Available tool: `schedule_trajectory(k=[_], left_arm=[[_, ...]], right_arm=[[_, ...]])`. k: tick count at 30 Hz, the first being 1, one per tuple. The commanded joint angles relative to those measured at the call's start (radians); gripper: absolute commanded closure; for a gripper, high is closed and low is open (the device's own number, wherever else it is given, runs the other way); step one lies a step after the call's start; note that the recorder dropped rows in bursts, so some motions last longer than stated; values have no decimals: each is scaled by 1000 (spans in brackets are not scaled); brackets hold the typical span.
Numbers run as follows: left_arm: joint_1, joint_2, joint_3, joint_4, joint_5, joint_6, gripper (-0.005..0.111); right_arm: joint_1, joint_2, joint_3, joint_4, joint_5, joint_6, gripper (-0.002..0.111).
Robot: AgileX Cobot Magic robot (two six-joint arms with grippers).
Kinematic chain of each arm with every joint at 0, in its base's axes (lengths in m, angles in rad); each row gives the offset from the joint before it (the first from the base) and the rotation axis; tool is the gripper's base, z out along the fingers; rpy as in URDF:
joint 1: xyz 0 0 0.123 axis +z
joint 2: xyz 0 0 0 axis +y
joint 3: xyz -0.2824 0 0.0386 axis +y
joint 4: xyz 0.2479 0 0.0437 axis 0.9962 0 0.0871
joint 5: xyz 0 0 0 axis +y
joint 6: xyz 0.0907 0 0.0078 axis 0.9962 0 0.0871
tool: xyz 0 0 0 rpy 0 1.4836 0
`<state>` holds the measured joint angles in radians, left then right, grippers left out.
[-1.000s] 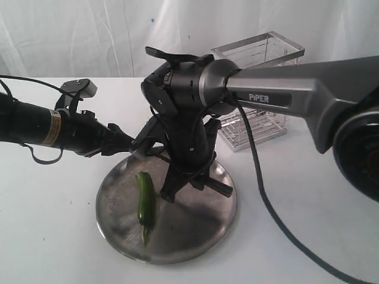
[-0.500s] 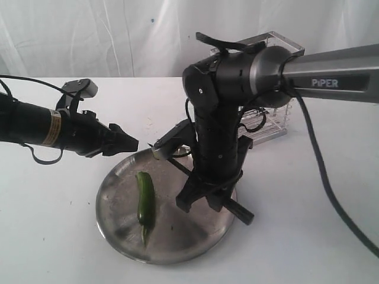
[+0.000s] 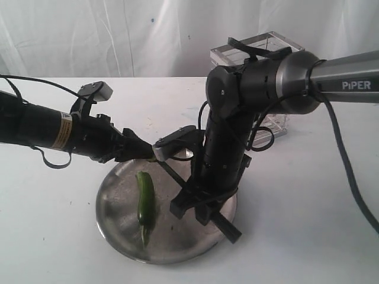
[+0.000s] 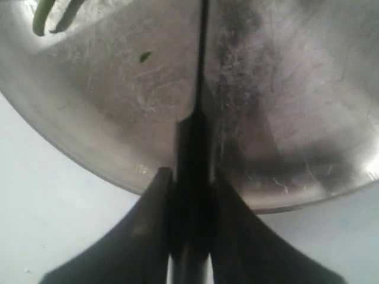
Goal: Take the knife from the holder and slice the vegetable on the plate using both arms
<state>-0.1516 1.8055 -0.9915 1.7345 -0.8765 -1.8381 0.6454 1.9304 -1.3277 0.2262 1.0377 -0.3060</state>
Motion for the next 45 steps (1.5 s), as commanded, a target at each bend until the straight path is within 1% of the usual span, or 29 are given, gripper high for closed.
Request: schedule_trajectory(k=[1,7,11,13,20,27,31,39,45], left_arm=[[-10,-14,3,10,11,-5,45],[-21,-9,13,10,26,8,45],[-21,-9,43,10,85,29,45],[-21,-9,53,10,90,36,45],[-21,-47,52,10,74,40,45],[-21,-122,52,10,69,52,45],[-21,-118,52,10,78,52,45],[-21,-103,96,10,169,63,45],[-21,-103,96,10,167,84,45]], right_arm=[[-9,-14,2,30,-7,-36,108],[-9,-30,2,72,-16,-70,108],[-9,-43,2,70,-40,-75,108],[-12,-46,2,70,-40,-75,108],[-51,-46,2,88,-42,-75,108],[-58,-48,2,92,-42,-82,108],[-58,-51,2,99,-42,-82,108],[-58,-85,2,112,-45,-100,108],[-58,-102,2,178,-47,-141,108]])
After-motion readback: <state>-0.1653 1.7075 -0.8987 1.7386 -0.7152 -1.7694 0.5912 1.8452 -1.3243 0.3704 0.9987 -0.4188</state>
